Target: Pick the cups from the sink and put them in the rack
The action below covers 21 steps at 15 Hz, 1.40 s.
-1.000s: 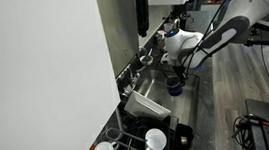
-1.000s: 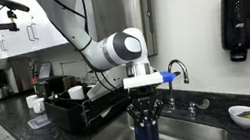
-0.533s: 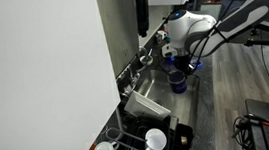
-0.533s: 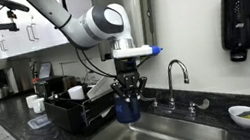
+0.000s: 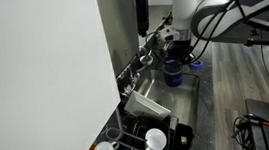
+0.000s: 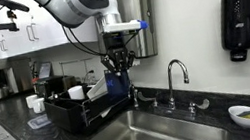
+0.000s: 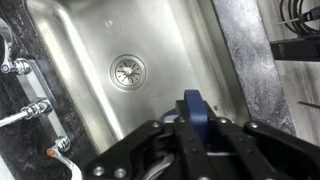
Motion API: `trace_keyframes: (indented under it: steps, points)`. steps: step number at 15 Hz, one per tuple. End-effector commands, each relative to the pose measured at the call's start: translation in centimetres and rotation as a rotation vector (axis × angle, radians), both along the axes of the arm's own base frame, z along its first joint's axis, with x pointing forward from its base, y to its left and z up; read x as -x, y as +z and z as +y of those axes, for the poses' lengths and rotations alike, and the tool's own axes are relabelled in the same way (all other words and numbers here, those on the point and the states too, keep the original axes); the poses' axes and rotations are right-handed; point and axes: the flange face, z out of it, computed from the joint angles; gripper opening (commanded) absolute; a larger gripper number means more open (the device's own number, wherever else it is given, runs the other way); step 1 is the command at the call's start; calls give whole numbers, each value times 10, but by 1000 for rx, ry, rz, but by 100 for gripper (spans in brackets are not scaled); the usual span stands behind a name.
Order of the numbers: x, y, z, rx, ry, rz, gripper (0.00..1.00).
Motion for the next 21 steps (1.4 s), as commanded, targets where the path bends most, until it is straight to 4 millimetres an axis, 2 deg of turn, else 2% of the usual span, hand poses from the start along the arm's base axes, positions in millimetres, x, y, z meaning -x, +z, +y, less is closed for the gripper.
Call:
trace_keyframes:
  steps: [1, 8, 21]
  points:
    - [12, 24, 18, -35, 58, -2, 4]
    - [10, 27, 61, -195, 29, 8, 4]
    - [18, 25, 113, -214, 51, 154, 4]
